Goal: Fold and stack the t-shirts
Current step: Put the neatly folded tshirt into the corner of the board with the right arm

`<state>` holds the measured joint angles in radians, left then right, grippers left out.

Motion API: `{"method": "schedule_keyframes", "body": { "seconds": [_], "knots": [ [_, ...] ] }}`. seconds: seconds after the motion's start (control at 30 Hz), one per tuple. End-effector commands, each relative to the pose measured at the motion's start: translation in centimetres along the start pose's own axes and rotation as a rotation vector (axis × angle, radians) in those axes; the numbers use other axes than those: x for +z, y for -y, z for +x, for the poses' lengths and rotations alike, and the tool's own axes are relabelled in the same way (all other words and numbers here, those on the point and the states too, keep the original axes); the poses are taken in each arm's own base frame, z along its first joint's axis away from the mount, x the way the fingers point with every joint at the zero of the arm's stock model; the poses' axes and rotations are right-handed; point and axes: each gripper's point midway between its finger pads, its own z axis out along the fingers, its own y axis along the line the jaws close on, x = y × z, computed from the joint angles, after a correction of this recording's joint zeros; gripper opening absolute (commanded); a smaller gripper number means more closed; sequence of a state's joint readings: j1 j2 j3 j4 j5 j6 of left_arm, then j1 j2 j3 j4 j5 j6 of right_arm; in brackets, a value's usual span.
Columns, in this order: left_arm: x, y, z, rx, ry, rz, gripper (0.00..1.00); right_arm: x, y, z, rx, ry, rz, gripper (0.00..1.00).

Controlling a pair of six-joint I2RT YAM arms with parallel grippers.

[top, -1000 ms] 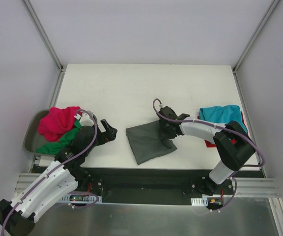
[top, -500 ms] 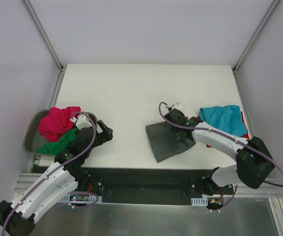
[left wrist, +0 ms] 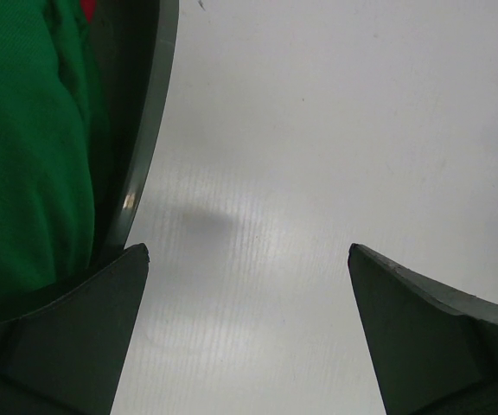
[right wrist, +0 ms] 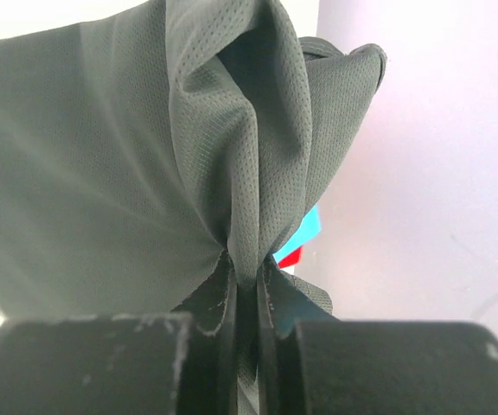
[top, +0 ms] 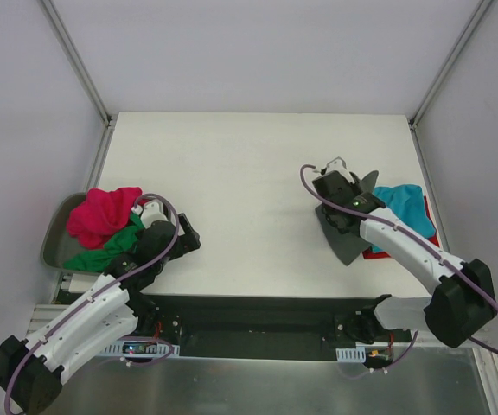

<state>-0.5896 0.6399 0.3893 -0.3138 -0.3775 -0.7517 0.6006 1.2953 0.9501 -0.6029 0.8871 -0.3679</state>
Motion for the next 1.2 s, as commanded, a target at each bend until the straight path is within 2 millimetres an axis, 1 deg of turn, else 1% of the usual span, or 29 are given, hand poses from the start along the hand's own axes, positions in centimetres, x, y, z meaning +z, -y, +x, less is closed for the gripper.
{"method": "schedule_keyframes", "body": {
  "seconds": [0.0,0.13,0.27,0.37,0.53,0.67,0.73,0.83,0.87,0.97,1.07,1.17],
  "knots": [
    [-0.4,0.6,-1.5,0.002,0.036,-0.004,0.99,-1.9,5.2,-1.9,0.003,0.059,0.092,0.00],
    [-0.2,0.5,-1.2,0.011,0.021,-0.015,0.99,-3.0,5.3,-2.9,0.027,0.112,0.005,0.01],
    [-0.1,0.7,-1.0,0.023,0.002,-0.016,0.99,-4.3,6.7,-3.7,0.071,0.139,-0.011,0.01],
    [0.0,0.7,-0.9,0.026,-0.003,-0.021,0.99,-5.2,7.4,-4.2,0.095,0.161,-0.031,0.01],
    [0.0,0.6,-0.9,0.029,-0.003,-0.025,0.99,-5.7,9.3,-3.8,0.144,0.145,-0.016,0.00],
    [0.0,0.6,-1.0,0.030,-0.001,-0.025,0.99,-5.6,9.9,-3.2,0.203,0.117,-0.046,0.01],
    [0.0,0.6,-1.0,0.030,-0.001,-0.025,0.99,-5.1,9.7,-2.8,0.210,0.098,-0.067,0.01],
    [0.1,0.5,-1.0,0.031,-0.001,-0.029,0.99,-3.8,9.6,-2.3,0.212,0.053,-0.071,0.00],
    [0.1,0.5,-0.9,0.033,-0.002,-0.030,0.99,-3.3,10.0,-2.0,0.217,0.030,-0.043,0.01],
    [0.2,0.4,-0.9,0.035,-0.004,-0.039,0.99,-1.2,10.6,-1.1,0.219,-0.035,0.014,0.01],
    [0.2,0.3,-0.9,0.043,-0.007,-0.042,0.99,1.1,11.3,0.0,0.272,-0.093,0.041,0.01],
    [0.2,0.3,-0.9,0.046,-0.009,-0.046,0.99,3.1,11.4,0.9,0.301,-0.125,0.033,0.01]
  ]
}}
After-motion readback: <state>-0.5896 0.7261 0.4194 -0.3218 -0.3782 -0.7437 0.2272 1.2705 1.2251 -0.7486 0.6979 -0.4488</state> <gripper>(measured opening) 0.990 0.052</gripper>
